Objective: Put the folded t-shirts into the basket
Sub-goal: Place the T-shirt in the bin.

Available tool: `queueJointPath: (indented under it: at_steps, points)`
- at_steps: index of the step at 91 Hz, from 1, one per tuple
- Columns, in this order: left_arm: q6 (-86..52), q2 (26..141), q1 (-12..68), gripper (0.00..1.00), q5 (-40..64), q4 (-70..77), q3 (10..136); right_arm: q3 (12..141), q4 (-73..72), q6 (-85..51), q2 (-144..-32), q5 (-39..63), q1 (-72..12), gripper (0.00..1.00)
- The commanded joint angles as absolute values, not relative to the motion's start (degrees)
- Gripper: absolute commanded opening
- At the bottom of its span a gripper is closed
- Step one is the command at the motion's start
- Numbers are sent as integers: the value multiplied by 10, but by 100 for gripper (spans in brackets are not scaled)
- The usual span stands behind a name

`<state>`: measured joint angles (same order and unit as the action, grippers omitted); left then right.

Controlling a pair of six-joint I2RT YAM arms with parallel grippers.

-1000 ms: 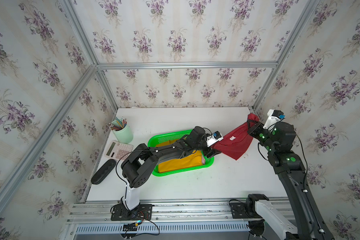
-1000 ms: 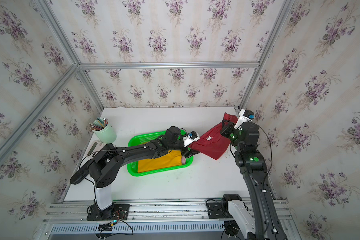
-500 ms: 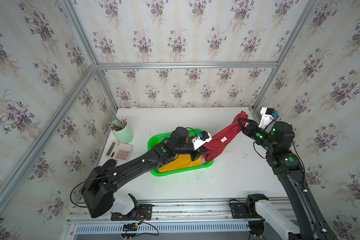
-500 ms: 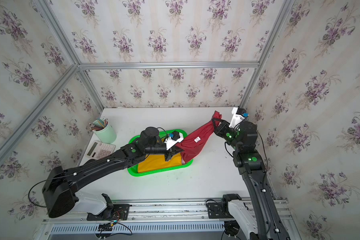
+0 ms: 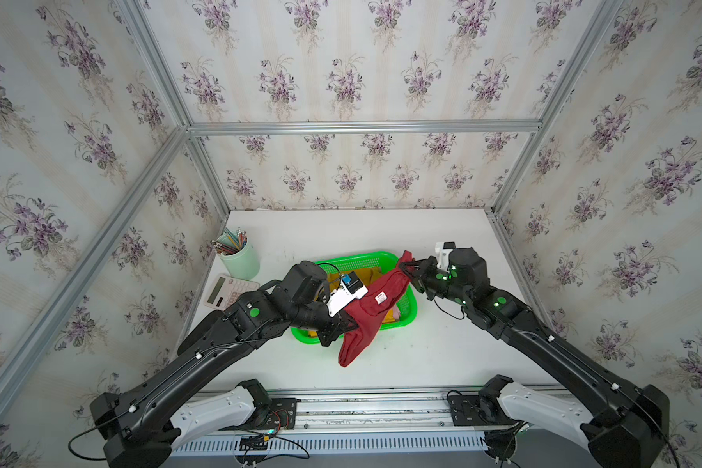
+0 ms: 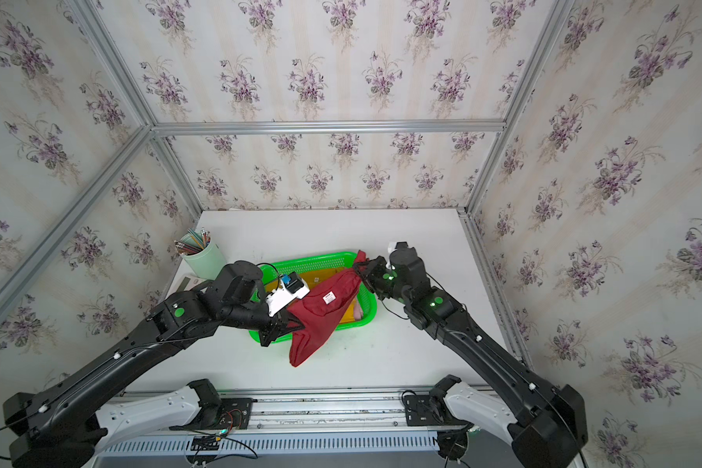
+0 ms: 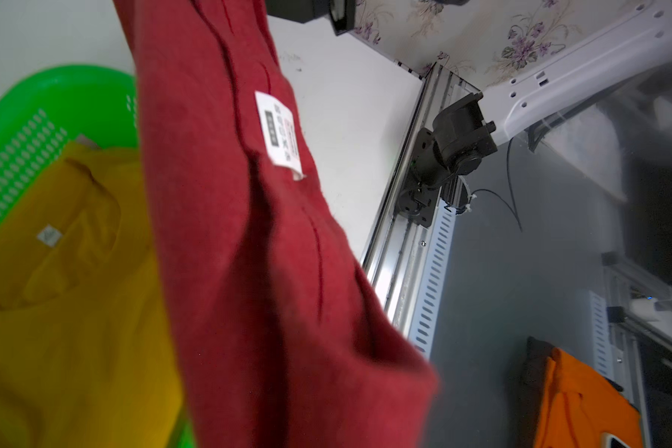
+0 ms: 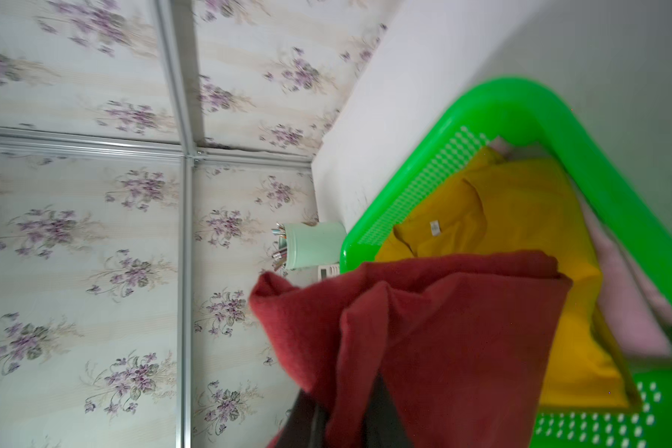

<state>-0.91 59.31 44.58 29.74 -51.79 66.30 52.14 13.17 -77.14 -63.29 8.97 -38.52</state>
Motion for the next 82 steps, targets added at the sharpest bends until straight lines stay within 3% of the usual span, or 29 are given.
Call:
queueJointPath:
  at_steps: [1,10,25,48,82]
  points:
    - [-87,595,378,0,391,-611,658,560,279,-887,-681,12,-438,0]
    - [-96,602,307,0,460,-600,637,617,344,-901,-729,-27,-468,0]
    - [-60,642,251,0,467,-623,653,669,416,-935,-745,-93,-487,0]
    - [15,683,249,0,518,-652,706,719,465,-950,-719,-156,-505,0]
    - [6,664,258,0,568,-580,637,764,539,-1005,-719,-189,-573,0]
